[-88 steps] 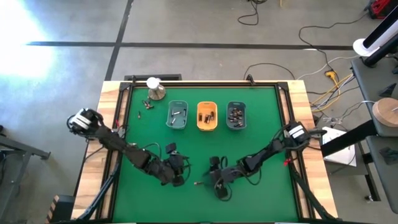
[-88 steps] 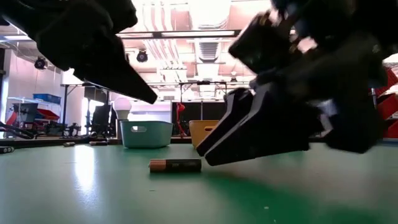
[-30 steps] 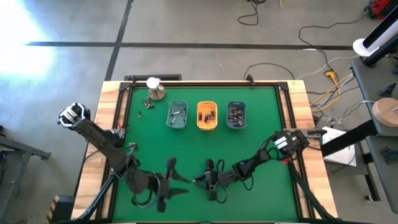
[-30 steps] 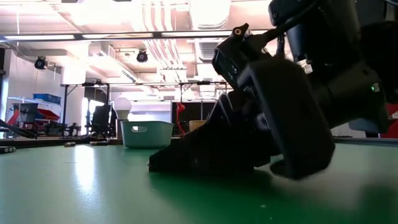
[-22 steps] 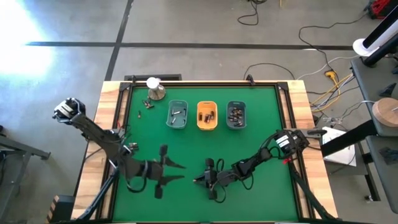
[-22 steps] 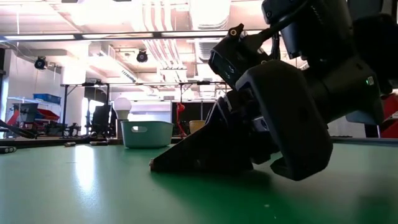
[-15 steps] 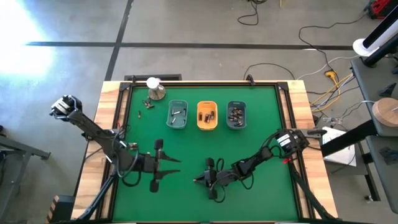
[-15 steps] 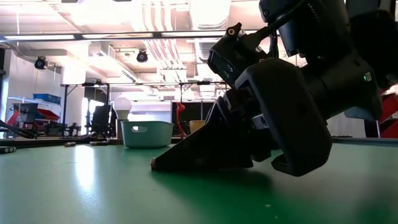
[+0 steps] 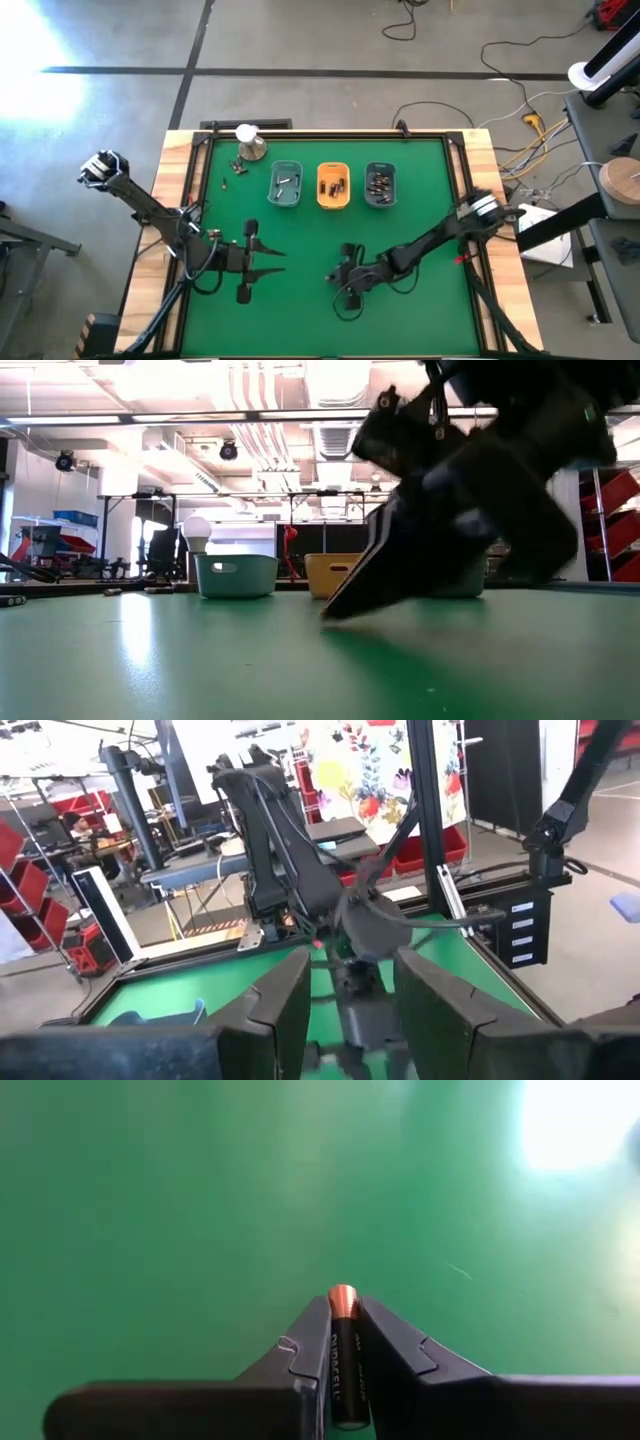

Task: Sort batteries
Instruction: Put the small black battery into the blue bin

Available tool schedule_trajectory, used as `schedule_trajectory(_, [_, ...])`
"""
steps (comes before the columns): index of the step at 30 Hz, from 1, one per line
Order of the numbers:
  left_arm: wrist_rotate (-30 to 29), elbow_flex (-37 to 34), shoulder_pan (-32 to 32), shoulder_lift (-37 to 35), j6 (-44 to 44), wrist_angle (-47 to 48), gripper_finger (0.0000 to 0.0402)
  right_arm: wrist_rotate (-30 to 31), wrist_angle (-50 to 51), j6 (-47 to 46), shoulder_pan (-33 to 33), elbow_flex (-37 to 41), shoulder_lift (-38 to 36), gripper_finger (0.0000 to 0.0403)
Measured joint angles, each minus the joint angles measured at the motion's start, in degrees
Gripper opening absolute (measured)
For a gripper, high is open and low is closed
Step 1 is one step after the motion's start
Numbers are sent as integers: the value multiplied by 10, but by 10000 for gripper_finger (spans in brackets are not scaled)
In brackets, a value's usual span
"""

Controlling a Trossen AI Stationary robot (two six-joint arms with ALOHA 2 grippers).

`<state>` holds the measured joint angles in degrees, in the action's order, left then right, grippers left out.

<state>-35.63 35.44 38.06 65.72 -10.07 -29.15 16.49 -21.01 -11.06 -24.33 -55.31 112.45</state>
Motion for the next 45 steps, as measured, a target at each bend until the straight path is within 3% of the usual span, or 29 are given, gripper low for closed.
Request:
schedule_trajectory(3, [0, 11, 1, 0, 0, 28, 125, 27, 88, 19, 8, 1, -77, 37])
schedule_trajectory(8, [1, 49, 1, -1, 5, 138, 125, 167, 248, 46, 43, -2, -196, 38])
schedule_trajectory(13, [3, 72, 2, -2, 37, 202, 125, 190, 361, 4, 135, 2, -276, 38])
schedule_trajectory(19, [85, 68, 3, -2, 29, 236, 125, 116, 414, -27, 262, 40, -312, 38])
schedule_trajectory(29, [84, 68, 3, -8, 51, 242, 125, 20, 444, 38, 403, 107, -312, 38])
schedule_trajectory(33, [78, 68, 3, -2, 81, 242, 125, -33, 434, 69, 438, 121, -310, 38])
schedule_trajectory(45, [77, 67, 3, 34, 135, 236, 125, -66, 365, 129, 482, 134, -268, 38])
